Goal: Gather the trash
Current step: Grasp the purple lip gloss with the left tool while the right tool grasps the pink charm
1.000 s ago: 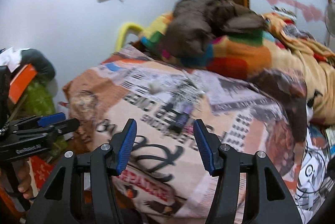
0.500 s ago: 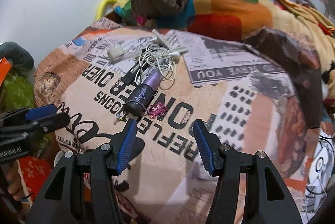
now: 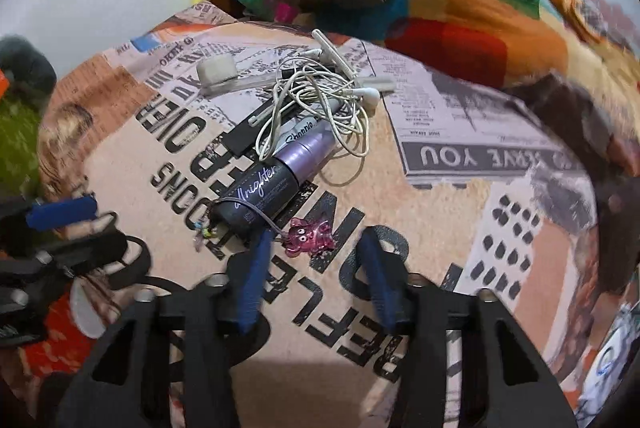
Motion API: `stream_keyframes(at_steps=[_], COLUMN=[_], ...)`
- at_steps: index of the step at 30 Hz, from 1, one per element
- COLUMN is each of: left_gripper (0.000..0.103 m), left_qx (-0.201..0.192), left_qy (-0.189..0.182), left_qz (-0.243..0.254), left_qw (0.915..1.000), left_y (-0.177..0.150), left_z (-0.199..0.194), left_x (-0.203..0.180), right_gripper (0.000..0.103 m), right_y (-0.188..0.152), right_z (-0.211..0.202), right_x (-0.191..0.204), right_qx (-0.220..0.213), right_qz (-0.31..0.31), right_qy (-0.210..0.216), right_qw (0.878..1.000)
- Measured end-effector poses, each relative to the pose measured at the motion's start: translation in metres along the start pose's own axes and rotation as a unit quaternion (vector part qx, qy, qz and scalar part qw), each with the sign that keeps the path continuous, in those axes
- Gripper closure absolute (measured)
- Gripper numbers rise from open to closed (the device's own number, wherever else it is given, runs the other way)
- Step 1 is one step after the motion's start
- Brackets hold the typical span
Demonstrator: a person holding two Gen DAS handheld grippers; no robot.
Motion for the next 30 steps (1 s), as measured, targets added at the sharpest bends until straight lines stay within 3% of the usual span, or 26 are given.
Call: stream_keyframes(at_steps=[2, 8, 20, 28, 30], left_gripper=[0.047, 0.047, 0.047, 0.058, 0.067], left_qx=[-0.001, -0.004, 0.004, 0.009, 0.011], left_qy=[-0.006, -0.025, -0.038, -0.003, 0.007], left_qz=[0.0, 0.016, 0.038, 0.04, 0.044], left_qw=[1.0, 0.9995, 0.9985, 0.9992, 0.999], left_y=[0.003, 0.013, 0.028, 0.034, 0.032], left_z=[0.0, 0.002, 0.026, 0.054, 0.06], left_x=[-0.004, -0.028, -0.074, -0.088, -0.09], right_gripper=[0.08, 0.08, 0.08, 0.08, 0.08], right_y=[-0.001, -0.002, -0.018, -0.033, -0.035], right_z=[0.0, -0.005, -0.044, -0.051, -0.054], right_x=[-0.002, -0.02, -0.071, -0.09, -0.093], right_qx=[-0.009, -0.011, -0.048, -0.049, -0.05], right_qz=[-0.002, 0.044, 0.085, 0.106, 0.109], right_qy=[-0.012, 0.042, 0.011, 0.005, 0.005], right_qw=[1.0, 0.998, 0.995, 0.993, 0.993])
Point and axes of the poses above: each gripper's, at about its wrist camera, not at the fingertips, and z roughly the way its jaws point, x to its left, y to its top, the point moved 5 cm from there along z, roughly the way its jaws point, and after that the axes turned 4 degrees about -z, right-handed, at the moved point
